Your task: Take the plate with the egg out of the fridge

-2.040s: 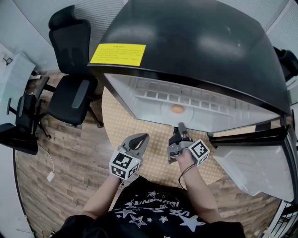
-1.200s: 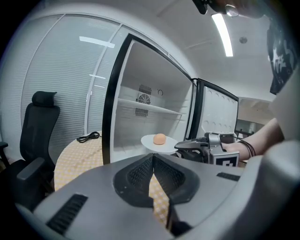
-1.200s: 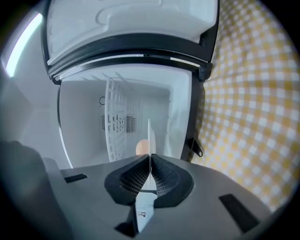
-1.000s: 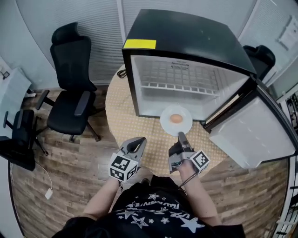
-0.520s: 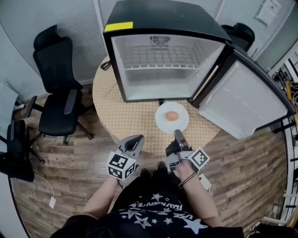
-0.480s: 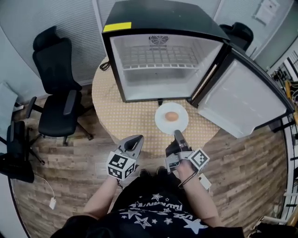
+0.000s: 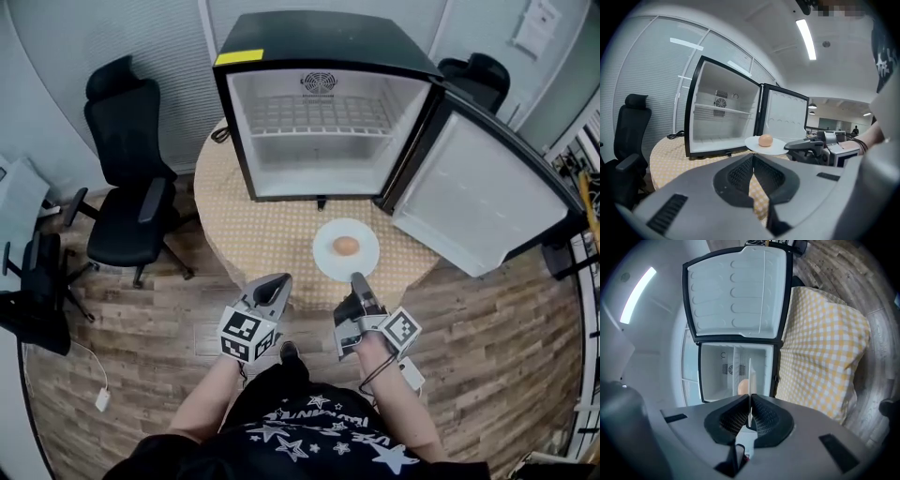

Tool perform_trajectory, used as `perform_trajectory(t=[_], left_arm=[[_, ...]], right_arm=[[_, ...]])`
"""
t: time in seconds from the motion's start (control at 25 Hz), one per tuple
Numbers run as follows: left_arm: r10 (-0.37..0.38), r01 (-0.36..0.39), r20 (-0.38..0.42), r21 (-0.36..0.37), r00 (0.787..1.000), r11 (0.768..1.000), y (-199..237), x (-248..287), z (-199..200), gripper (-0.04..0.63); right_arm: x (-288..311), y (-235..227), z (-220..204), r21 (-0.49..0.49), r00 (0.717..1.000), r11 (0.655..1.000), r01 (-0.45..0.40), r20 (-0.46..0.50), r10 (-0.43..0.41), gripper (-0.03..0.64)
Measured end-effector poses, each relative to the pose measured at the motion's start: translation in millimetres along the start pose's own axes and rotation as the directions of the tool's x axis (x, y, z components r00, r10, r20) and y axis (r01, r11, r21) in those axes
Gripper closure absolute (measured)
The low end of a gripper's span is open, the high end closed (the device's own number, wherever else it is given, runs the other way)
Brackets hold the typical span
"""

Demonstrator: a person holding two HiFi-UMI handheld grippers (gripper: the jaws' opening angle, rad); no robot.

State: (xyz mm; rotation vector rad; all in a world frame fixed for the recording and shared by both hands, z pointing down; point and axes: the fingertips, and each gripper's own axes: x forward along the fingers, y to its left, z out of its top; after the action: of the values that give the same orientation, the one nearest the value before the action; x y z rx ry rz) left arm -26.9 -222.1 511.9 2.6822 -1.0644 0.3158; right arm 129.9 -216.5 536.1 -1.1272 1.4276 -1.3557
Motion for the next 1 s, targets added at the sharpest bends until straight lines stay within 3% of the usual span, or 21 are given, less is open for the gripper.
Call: perform_trajectory(t=[0.28,1.0], left_arm=[[0.086,-0.086,0.018,-0.003,0.996,0.996,-25.5,-33.9,-4.7,0.588],[0.221,-0.221,0.040,-0.002,0.974,0.975,-155.2,-141.7,-43.5,0.588]], right_arm=[[-46.0,8.6,-14.1,-0.011,0.997,1.000,-0.023,-0.075,0.022,0.581],[-200.3,13.5,-24.9,-0.003,0.981,0.999,-0.049,-0.189,0.047,0.581]])
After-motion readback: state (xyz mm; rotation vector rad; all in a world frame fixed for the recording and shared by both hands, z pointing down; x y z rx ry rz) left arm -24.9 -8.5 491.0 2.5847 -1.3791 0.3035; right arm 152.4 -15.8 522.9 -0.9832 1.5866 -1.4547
